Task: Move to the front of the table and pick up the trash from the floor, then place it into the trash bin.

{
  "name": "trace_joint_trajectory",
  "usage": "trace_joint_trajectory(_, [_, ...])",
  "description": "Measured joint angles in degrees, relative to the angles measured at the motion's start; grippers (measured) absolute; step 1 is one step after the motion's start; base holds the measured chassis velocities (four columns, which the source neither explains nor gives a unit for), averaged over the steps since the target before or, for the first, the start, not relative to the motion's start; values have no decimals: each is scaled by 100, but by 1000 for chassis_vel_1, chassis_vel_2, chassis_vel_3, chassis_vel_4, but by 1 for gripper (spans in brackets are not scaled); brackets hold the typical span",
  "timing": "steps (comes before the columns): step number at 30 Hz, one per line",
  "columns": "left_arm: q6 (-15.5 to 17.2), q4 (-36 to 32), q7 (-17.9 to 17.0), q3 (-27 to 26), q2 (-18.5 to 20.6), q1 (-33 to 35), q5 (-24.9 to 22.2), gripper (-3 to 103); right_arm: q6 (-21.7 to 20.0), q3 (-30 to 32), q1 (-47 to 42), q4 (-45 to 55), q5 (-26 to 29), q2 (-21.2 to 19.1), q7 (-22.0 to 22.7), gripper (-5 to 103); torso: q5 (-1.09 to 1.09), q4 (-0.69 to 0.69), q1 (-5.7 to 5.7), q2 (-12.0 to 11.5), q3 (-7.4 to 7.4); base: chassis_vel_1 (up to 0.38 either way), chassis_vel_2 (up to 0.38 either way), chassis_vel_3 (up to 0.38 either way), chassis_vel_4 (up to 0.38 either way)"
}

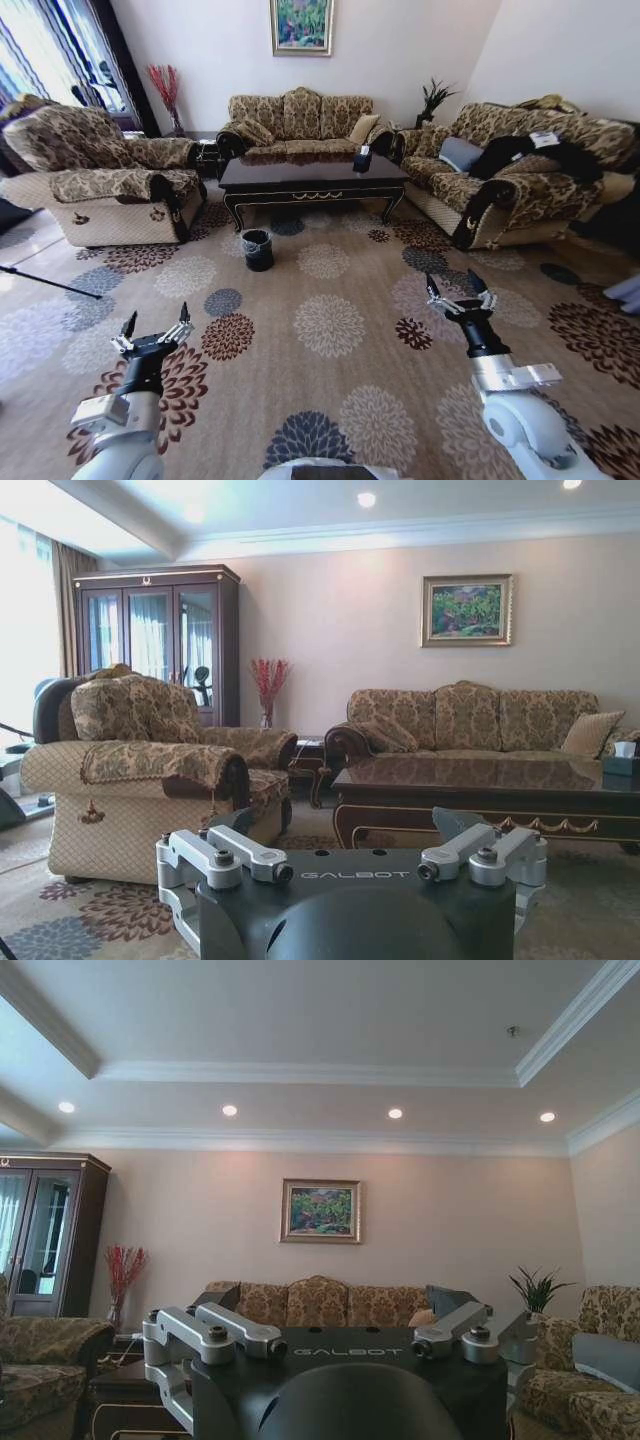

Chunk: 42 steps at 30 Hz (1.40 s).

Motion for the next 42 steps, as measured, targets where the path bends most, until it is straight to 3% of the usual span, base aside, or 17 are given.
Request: trace_joint_trajectory(42, [0, 0, 0, 0, 0, 0, 0, 100, 0, 0, 0, 0, 0, 0, 0, 100, 0, 0, 469, 1095, 624, 0, 0, 0, 0])
